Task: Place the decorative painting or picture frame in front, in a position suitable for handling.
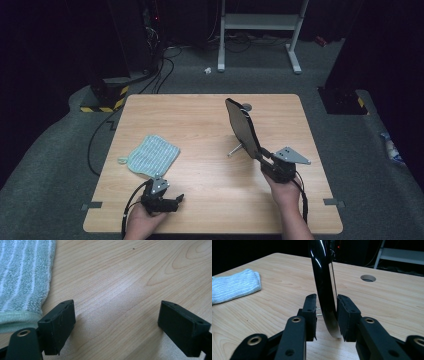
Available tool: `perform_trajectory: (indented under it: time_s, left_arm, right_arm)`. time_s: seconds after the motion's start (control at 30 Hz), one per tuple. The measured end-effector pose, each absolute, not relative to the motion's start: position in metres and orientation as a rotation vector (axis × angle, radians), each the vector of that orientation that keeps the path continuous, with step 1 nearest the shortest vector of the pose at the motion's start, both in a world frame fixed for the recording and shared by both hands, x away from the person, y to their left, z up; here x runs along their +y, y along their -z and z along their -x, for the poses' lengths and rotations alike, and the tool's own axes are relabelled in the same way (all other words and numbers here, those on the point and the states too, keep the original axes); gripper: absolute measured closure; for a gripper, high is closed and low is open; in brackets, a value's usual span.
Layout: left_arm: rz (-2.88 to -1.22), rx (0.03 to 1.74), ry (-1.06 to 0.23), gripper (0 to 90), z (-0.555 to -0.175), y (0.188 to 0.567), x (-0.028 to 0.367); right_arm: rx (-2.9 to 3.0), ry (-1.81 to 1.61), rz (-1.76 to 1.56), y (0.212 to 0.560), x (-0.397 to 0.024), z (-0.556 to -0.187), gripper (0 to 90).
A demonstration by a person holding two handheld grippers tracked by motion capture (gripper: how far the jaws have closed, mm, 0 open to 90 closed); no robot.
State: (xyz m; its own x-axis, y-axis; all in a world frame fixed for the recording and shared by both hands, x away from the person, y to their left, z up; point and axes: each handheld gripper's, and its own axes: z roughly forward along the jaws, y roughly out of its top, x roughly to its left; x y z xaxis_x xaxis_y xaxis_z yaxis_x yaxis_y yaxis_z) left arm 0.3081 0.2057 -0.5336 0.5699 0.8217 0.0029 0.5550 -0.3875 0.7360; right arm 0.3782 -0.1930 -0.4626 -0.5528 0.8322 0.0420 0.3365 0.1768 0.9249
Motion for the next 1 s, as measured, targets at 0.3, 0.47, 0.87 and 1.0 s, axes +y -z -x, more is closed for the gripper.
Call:
perform_trajectory:
  time_s: [0.3,0.47,0.87,1.0]
  left_arm:
    - [-2.097,1.096,-0.483,14.7,-0.308,0.534,0.206]
    - [-2.097,1.095,-0.482,14.7,-0.308,0.534,0.206]
    - [-2.096,1.096,-0.483,14.7,-0.308,0.534,0.206]
    - [-2.097,1.095,-0.483,14.7,-0.308,0.534,0.206]
  right_arm:
    - [2.000,-1.345,-1.059,0.461,-0.189,-0.370,73.6]
    - [2.007,-1.350,-1.046,0.461,-0.187,-0.364,73.7]
    - [2.012,-1.423,-1.055,0.457,-0.190,-0.354,60.2]
    - [1.997,-1.433,-1.050,0.453,-0.197,-0.349,61.0]
